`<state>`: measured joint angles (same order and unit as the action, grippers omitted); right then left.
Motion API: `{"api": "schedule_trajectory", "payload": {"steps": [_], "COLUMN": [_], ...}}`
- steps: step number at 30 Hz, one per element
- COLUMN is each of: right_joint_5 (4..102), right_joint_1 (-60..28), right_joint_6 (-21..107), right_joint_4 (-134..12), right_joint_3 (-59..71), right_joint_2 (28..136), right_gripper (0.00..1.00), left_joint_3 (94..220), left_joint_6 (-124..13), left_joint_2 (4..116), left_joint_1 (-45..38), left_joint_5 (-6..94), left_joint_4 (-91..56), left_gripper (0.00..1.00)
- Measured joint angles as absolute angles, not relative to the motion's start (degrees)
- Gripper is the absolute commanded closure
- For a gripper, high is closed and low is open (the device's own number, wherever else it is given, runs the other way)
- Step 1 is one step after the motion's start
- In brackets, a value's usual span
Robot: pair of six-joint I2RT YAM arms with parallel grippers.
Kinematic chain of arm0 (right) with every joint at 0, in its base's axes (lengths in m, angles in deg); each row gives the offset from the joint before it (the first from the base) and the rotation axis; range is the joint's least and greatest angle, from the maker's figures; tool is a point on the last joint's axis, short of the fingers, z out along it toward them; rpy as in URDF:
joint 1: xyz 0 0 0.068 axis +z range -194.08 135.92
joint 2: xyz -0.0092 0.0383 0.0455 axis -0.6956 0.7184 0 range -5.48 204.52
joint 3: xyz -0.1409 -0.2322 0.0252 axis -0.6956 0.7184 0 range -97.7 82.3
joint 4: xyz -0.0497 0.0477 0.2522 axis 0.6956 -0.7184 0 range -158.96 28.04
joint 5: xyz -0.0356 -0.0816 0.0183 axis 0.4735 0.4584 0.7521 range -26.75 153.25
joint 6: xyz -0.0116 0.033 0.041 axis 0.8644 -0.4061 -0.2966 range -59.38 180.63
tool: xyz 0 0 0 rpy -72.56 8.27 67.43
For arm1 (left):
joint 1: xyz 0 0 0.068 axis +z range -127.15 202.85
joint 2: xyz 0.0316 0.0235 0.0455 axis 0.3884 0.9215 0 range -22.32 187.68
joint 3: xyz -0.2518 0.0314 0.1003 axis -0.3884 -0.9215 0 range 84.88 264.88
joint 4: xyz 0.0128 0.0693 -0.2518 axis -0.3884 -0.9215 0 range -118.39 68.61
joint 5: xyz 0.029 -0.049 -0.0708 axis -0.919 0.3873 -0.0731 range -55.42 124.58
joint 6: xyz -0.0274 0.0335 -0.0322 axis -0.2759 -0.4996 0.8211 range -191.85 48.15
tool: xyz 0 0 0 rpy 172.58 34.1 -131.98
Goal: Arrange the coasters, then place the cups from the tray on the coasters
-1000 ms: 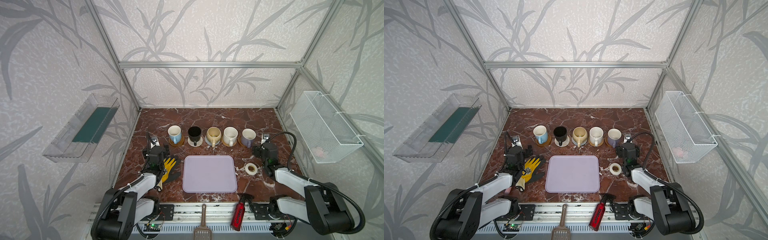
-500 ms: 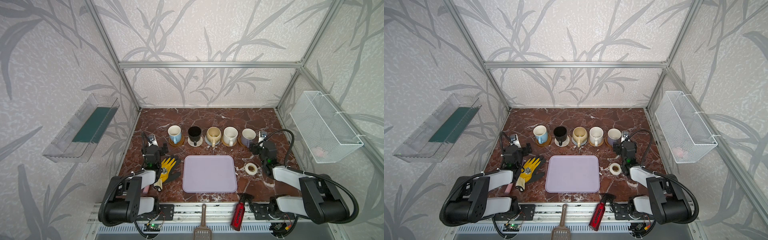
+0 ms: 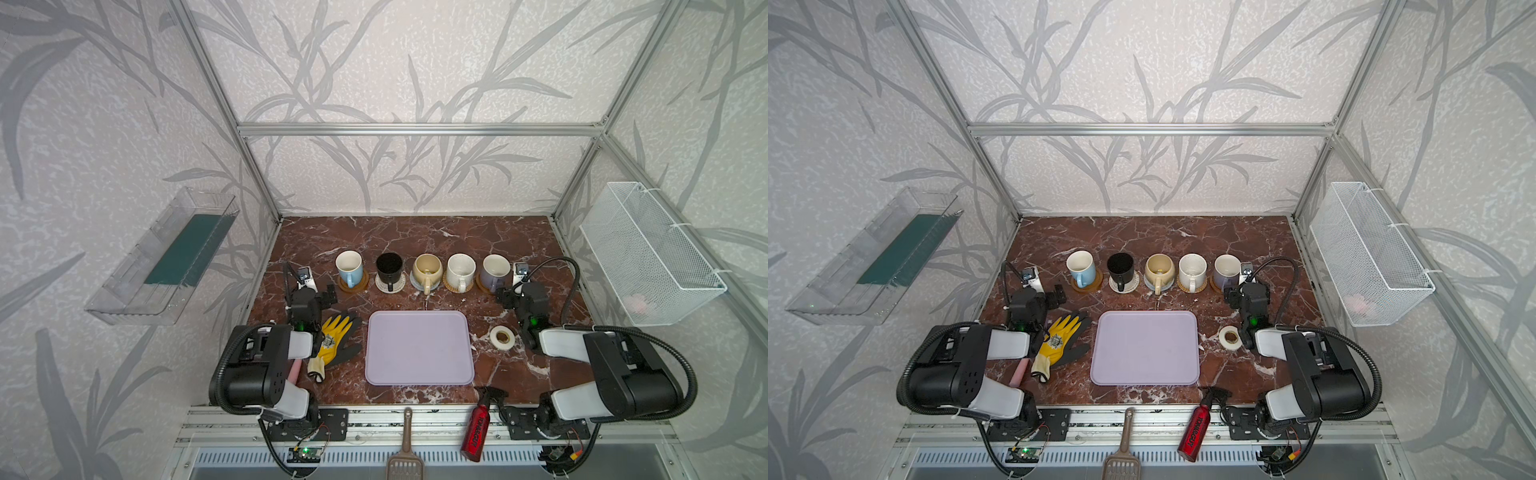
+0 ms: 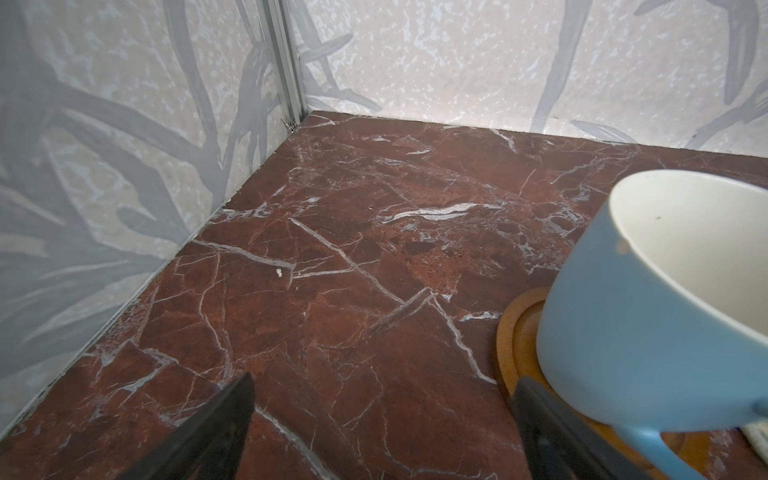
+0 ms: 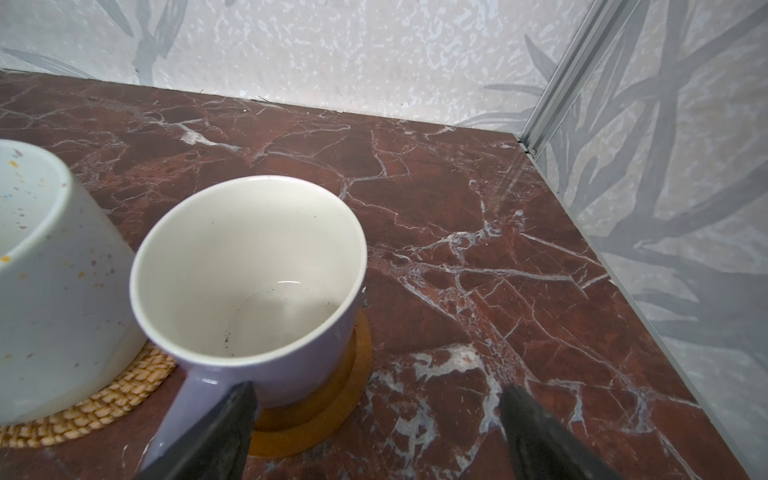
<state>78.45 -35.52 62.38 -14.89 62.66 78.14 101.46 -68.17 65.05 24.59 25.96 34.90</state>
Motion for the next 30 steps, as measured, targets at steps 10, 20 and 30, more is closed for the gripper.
{"api": "schedule_trajectory", "payload": {"steps": [10,20,30], "right_joint_5": [77.93,75.94,75.61], "right_joint_1": [-35.52,-36.55,-36.55], "right_joint_6": [62.97,63.0,63.0], "right_joint_4": [-8.9,-11.04,-11.5], "right_joint_3": [62.61,61.63,61.46], "right_joint_2": [84.19,84.34,84.28], "right_gripper": [0.02,0.01,0.01], "left_joint_3": [104.65,105.37,105.41], "left_joint_6": [-68.28,-68.3,-68.47], "left_joint_2": [67.46,67.46,67.46], "left_joint_1": [24.81,24.81,24.79], "left_joint_5": [28.69,29.17,29.59], "left_joint_4": [34.77,32.96,32.8], "left_gripper": [0.01,0.01,0.01]}}
